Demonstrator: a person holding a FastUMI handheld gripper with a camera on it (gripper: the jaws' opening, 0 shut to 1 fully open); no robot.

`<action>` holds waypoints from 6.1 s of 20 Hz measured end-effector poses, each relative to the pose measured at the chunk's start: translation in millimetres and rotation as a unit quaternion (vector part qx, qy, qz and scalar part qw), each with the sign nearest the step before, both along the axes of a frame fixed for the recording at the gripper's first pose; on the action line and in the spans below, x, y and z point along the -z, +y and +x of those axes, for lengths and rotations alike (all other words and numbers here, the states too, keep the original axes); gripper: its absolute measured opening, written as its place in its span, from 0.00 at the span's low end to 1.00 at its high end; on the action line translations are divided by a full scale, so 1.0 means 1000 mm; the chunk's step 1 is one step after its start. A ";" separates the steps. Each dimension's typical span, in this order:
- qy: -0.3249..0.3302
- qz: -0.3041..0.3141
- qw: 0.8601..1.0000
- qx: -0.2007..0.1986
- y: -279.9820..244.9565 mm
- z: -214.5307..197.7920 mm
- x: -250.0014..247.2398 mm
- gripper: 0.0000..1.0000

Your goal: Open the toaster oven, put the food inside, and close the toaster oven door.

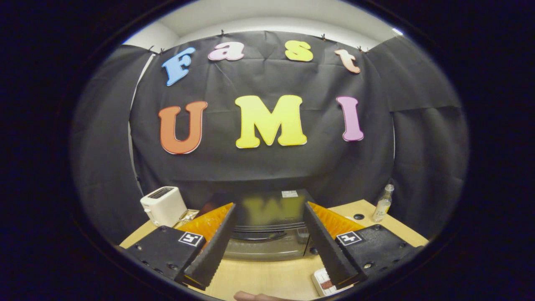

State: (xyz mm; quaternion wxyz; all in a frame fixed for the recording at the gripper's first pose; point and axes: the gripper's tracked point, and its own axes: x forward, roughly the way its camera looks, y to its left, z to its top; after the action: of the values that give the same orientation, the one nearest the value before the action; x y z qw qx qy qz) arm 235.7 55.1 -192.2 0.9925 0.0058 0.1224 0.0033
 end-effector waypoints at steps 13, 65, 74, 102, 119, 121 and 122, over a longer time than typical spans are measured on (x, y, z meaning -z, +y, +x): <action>0.100 0.004 0.995 -0.020 0.024 0.066 0.088 1.00; 0.181 -0.003 0.983 -0.017 0.006 -0.121 0.228 1.00; 0.226 0.033 0.972 -0.048 -0.036 -0.144 0.172 1.00; 0.426 0.228 0.845 -0.229 -0.227 -0.120 0.169 0.67; 0.387 0.163 0.885 -0.201 -0.210 -0.157 0.118 0.10; 0.358 0.136 0.904 -0.193 -0.206 -0.161 0.096 0.10; 0.344 0.121 0.912 -0.189 -0.203 -0.162 0.086 0.10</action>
State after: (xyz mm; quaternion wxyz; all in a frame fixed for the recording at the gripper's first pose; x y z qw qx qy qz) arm 73.2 -148.1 -278.4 0.8613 0.1036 0.4536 0.2040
